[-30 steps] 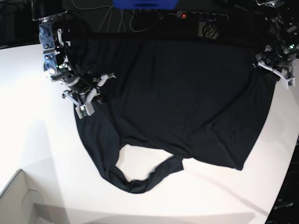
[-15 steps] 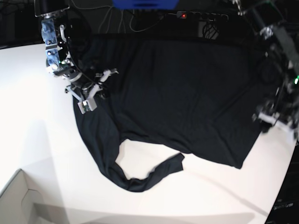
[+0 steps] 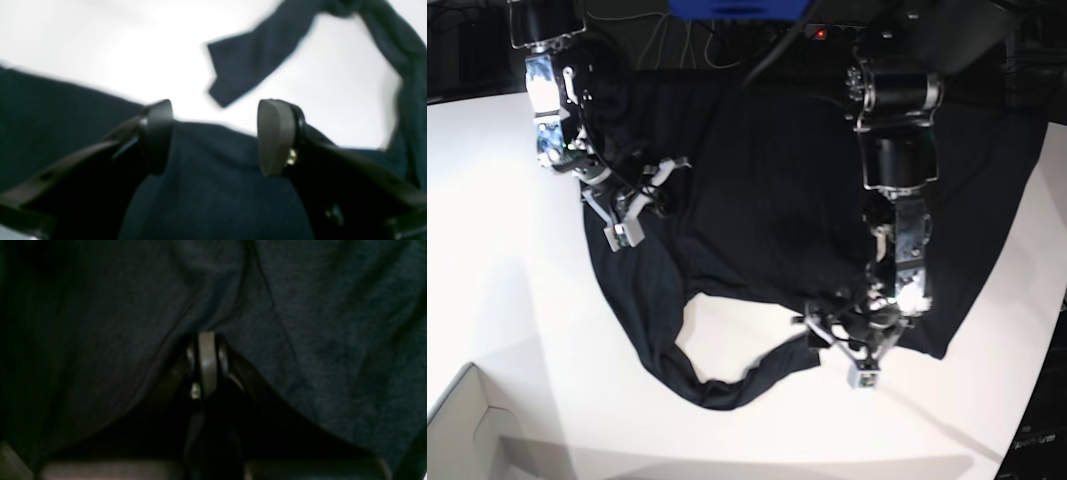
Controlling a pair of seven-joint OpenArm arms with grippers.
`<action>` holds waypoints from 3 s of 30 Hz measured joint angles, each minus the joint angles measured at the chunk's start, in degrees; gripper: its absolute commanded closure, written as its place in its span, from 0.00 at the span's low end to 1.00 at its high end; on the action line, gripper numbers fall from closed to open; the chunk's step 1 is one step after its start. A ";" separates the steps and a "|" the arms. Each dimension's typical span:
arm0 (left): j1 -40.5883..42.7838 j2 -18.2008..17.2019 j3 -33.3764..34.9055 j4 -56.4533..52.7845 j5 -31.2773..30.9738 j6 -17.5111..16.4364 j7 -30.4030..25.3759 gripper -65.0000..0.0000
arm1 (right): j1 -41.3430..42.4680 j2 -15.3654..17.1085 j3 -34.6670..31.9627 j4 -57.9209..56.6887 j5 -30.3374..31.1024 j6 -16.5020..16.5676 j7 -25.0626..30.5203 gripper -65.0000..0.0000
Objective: Layout the t-shirt on the table in an organized manner, then fold the t-shirt properly
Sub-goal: 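Drag the grasped hem outward with the left gripper, then release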
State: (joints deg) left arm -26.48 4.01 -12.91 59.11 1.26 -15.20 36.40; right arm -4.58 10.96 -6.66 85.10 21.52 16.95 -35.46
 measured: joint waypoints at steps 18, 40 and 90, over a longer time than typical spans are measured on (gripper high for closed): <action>-11.13 -1.79 0.74 -33.46 0.24 10.08 -23.71 0.40 | 1.73 0.33 0.00 -1.27 -0.09 -0.04 -0.48 1.00; -15.41 -2.91 5.51 -42.91 3.19 9.07 -29.09 0.97 | 1.73 0.31 -0.02 -1.27 -0.15 -0.02 -0.50 1.00; 2.05 -20.79 5.64 -12.22 -10.34 9.88 -14.05 0.78 | 3.80 0.24 -0.17 -2.23 -0.63 -0.04 -1.84 1.00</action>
State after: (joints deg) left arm -24.43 -16.78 -7.27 46.89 -9.08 -5.32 22.35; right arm -0.78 11.20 -6.83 82.87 20.88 16.91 -37.30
